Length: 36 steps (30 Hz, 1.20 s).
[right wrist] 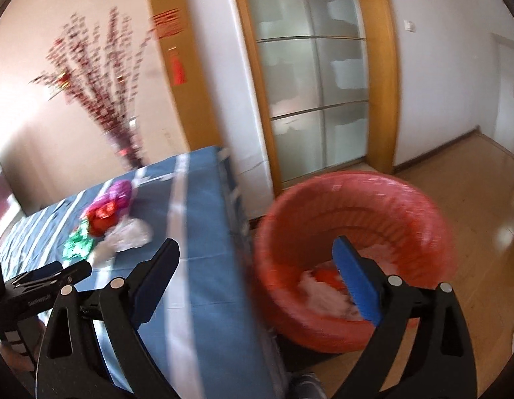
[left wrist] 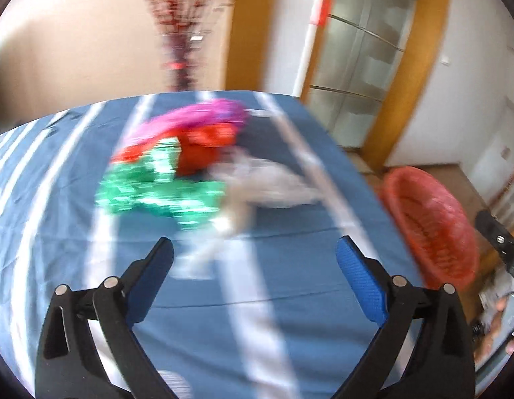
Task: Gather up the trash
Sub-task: 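Move both open tools back over the remaining bags, then grasp the clear bag with the right tool while the left tool grasps the green bag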
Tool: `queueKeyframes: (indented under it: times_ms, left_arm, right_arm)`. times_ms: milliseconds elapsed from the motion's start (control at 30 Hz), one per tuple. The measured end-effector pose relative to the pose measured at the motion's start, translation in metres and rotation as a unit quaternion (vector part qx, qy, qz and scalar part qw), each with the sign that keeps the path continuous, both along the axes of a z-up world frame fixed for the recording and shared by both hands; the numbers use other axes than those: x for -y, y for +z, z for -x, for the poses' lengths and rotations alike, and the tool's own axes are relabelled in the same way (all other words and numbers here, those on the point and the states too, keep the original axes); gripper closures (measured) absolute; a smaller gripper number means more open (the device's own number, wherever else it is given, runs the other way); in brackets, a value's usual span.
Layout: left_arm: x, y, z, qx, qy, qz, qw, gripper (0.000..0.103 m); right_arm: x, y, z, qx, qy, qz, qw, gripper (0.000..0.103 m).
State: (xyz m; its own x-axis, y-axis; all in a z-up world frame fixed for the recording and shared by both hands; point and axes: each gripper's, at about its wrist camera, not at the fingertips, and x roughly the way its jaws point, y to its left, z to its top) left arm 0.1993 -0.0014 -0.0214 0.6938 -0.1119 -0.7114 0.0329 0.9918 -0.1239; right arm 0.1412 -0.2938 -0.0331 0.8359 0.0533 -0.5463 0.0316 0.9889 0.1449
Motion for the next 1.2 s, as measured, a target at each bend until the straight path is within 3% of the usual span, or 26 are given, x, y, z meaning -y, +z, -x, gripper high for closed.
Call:
queueKeyframes:
  times_ms: [267,367,467,567,667,967,1167,1200]
  left_arm:
    - [-0.063,0.005,0.014,0.015,0.08,-0.052,0.9953,0.004]
    - [-0.083,0.006,0.017,0.019,0.098,-0.052,0.9937,0.004]
    - [-0.103,0.006,0.022,0.03,0.103,-0.028,0.9938,0.004]
    - [-0.116,0.005,0.025,0.036,0.11,-0.02,0.9931,0.004]
    - [-0.123,0.003,0.025,0.035,0.114,-0.026,0.9925,0.004]
    - [-0.145,-0.007,0.024,0.025,0.122,0.001,0.9922,0.004]
    - [-0.145,-0.009,0.022,0.03,0.124,-0.005,0.9918,0.004]
    - [-0.145,-0.009,0.021,0.029,0.121,-0.002,0.9922,0.004]
  right_arm:
    - [-0.082,-0.008,-0.021,-0.014,0.078,0.002,0.997,0.011]
    - [-0.109,-0.015,-0.032,-0.035,0.103,-0.006,0.994,0.021]
    - [-0.138,-0.025,-0.046,-0.055,0.123,-0.009,0.991,0.032]
    - [-0.16,-0.037,-0.061,-0.077,0.132,-0.015,0.988,0.037]
    - [-0.175,-0.049,-0.072,-0.1,0.134,-0.014,0.986,0.045]
    - [-0.192,-0.065,-0.085,-0.128,0.14,-0.028,0.981,0.046]
    - [-0.207,-0.077,-0.088,-0.146,0.156,-0.016,0.977,0.046]
    - [-0.21,-0.077,-0.088,-0.145,0.159,-0.01,0.977,0.055]
